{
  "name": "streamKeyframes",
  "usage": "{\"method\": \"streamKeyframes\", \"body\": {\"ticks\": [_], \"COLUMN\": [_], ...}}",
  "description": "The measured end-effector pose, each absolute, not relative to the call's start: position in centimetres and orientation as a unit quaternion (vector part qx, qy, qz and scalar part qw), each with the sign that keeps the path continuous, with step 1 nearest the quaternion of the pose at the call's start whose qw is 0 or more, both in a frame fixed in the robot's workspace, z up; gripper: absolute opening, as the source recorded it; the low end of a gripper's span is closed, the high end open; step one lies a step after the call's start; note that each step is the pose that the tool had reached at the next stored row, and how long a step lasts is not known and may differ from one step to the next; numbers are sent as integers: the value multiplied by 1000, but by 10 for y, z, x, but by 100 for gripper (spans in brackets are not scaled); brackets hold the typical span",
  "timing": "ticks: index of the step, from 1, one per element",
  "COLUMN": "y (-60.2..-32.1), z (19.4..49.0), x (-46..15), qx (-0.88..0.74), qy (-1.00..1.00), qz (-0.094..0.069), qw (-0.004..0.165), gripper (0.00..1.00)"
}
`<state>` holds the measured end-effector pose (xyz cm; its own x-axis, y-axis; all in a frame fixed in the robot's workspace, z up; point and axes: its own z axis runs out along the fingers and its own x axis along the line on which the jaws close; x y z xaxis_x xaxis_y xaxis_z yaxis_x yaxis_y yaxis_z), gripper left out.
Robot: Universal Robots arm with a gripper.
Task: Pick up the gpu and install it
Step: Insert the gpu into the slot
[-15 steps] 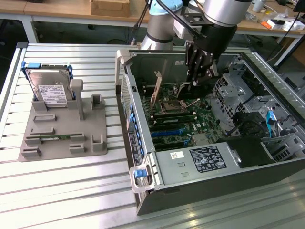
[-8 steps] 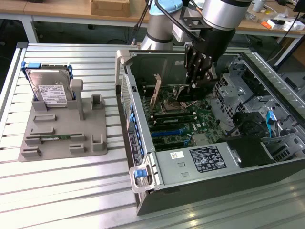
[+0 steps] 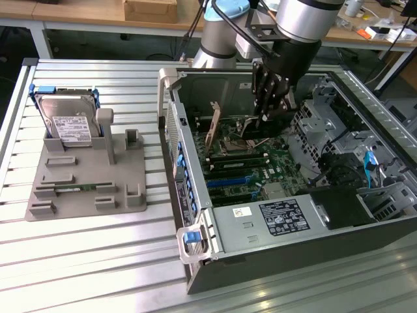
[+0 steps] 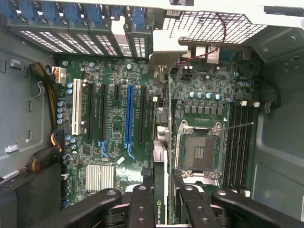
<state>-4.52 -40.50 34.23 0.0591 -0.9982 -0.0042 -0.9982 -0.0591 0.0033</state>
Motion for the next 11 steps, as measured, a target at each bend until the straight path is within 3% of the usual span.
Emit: {"method": "streamKeyframes", "body": {"ticks": [11], "y": [-405], "z": [336], "x": [-45], "qx": [-728], "qy": [686], "qz": [1], "qw": [-1], "gripper": [26]}}
